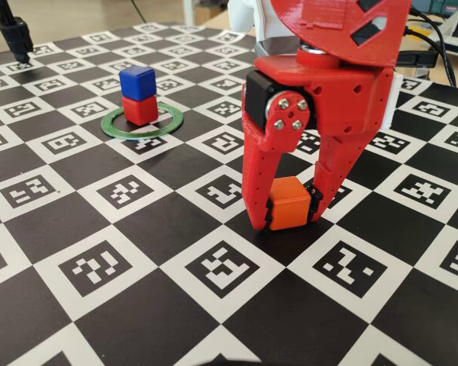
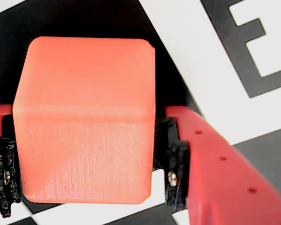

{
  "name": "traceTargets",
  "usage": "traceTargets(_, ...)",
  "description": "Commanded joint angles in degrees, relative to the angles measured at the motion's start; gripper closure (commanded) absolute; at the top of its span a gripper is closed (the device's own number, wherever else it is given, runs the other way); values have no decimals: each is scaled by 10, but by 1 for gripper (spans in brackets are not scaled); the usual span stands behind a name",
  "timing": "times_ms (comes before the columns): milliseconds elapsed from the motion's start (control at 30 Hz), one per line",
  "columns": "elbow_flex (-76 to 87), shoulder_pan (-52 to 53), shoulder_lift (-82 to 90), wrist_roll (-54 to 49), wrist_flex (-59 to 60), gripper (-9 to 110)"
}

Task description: Grab the red cube then put it in the green circle then put the blue cube on top and finally the orange cube on top

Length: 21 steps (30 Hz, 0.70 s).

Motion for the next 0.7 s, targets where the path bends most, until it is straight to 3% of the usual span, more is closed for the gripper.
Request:
traceTargets(0, 3, -4, 74, -15, 3, 90)
traceTargets(667, 42, 49, 203, -167, 55, 91)
